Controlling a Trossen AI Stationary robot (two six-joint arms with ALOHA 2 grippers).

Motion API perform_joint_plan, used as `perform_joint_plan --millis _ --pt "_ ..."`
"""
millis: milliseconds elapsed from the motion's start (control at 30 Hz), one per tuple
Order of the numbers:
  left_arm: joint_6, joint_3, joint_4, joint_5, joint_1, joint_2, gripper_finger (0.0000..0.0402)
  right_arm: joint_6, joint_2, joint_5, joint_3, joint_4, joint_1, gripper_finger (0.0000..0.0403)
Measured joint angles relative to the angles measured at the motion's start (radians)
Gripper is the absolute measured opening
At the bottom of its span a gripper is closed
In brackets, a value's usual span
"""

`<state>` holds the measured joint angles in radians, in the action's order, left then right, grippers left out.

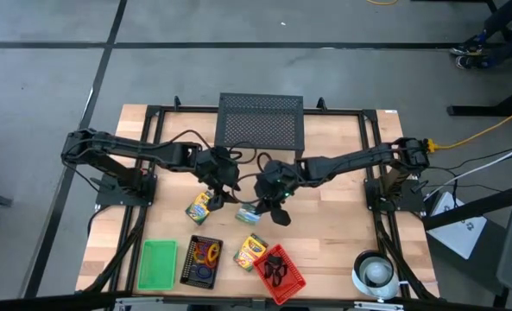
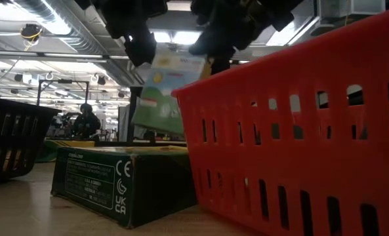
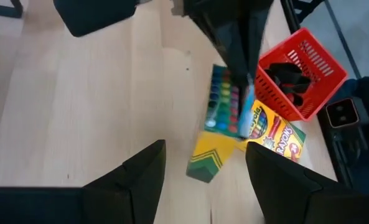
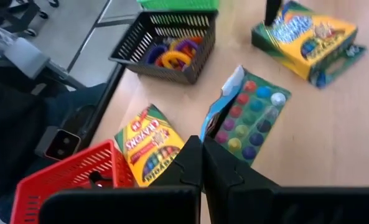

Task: Pick & Place Office Desk Supplies
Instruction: Put the green crayon box into the green bin

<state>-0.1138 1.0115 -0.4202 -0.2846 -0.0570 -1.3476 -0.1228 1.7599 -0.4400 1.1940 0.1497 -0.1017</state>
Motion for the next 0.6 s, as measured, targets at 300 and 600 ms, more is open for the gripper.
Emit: perform_joint_plan --millis 300,600 --pt "-0.002 0.02 -0.03 -0.035 0.001 -0.003 0.0221 0.019 0.031 -0.024 0.082 0.08 0.003 0.0" --pt "0.021 0.078 -0.074 -0.009 -0.005 -0.036 0.0221 0.03 0.06 -0.013 0.133 0.101 0.008 0.0"
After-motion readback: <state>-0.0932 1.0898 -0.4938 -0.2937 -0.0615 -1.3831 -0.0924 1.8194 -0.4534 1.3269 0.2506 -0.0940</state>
